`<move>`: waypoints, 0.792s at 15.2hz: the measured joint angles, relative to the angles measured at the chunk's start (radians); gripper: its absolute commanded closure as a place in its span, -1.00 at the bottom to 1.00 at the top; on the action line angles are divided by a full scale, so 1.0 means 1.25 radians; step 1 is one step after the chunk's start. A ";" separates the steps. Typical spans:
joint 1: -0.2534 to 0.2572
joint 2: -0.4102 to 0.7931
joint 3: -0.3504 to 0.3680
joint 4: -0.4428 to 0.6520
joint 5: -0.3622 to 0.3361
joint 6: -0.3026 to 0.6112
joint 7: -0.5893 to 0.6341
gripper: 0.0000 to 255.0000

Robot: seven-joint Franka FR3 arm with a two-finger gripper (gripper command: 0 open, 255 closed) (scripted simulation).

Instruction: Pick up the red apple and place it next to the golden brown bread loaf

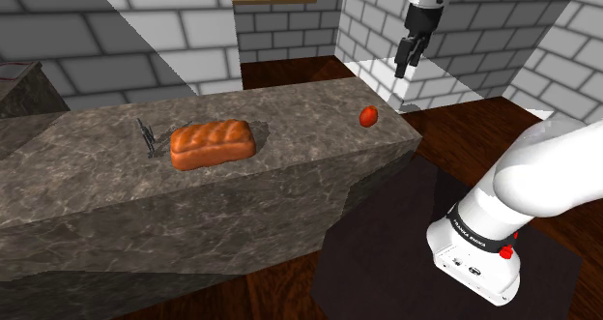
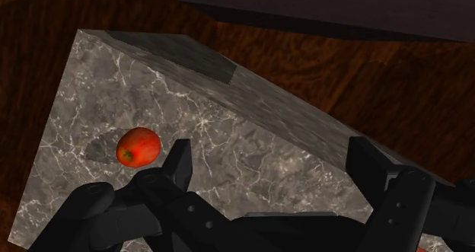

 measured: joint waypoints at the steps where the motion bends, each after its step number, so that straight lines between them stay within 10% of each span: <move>1: -0.002 0.020 -0.012 -0.005 -0.005 0.027 -0.013 -1.00; 12: -0.006 0.311 -0.135 0.046 0.006 0.283 -0.174 -1.00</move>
